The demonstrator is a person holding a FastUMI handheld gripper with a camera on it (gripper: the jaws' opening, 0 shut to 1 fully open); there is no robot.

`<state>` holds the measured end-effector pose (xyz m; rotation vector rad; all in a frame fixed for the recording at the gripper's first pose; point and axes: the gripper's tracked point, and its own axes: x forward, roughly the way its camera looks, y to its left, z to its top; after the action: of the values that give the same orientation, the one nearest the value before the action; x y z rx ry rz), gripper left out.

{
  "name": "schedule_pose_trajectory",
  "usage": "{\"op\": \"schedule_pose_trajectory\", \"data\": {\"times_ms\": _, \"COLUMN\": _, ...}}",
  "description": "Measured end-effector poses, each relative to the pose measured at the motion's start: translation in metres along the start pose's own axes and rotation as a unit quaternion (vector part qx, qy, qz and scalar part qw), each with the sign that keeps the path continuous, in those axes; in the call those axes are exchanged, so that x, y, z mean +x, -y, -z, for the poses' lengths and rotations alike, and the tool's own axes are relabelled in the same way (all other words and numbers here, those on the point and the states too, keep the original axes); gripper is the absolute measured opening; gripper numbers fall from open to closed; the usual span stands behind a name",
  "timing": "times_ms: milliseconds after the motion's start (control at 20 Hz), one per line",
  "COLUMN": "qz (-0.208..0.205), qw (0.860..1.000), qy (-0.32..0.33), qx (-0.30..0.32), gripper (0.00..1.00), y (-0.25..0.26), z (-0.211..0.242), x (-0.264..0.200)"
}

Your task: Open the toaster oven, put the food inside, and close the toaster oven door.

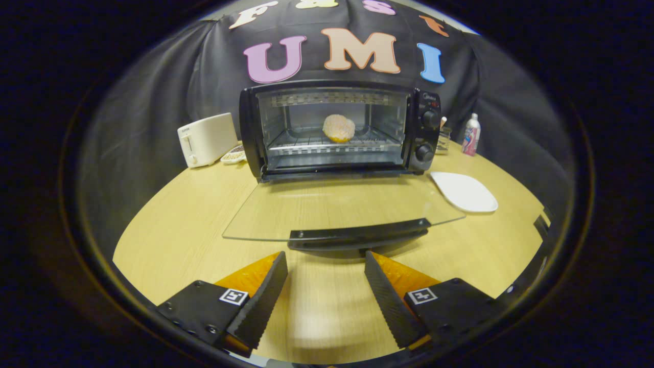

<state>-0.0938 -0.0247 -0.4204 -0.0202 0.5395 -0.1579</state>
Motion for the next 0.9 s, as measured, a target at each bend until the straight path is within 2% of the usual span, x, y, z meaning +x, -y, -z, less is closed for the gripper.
{"op": "schedule_pose_trajectory", "data": {"times_ms": 350, "qz": 0.009, "qw": 0.998, "qy": 0.068, "qx": -0.003, "gripper": 0.98, "y": 0.001, "z": -0.054, "x": -0.016}}
{"op": "schedule_pose_trajectory", "data": {"times_ms": 600, "qz": 0.023, "qw": 0.992, "qy": 0.119, "qx": -0.032, "gripper": 0.98, "y": 0.0, "z": -0.092, "x": -0.019}}
{"op": "schedule_pose_trajectory", "data": {"times_ms": 900, "qz": -0.012, "qw": 0.99, "qy": 0.132, "qx": -0.05, "gripper": 0.98, "y": -0.021, "z": -0.117, "x": 0.007}}
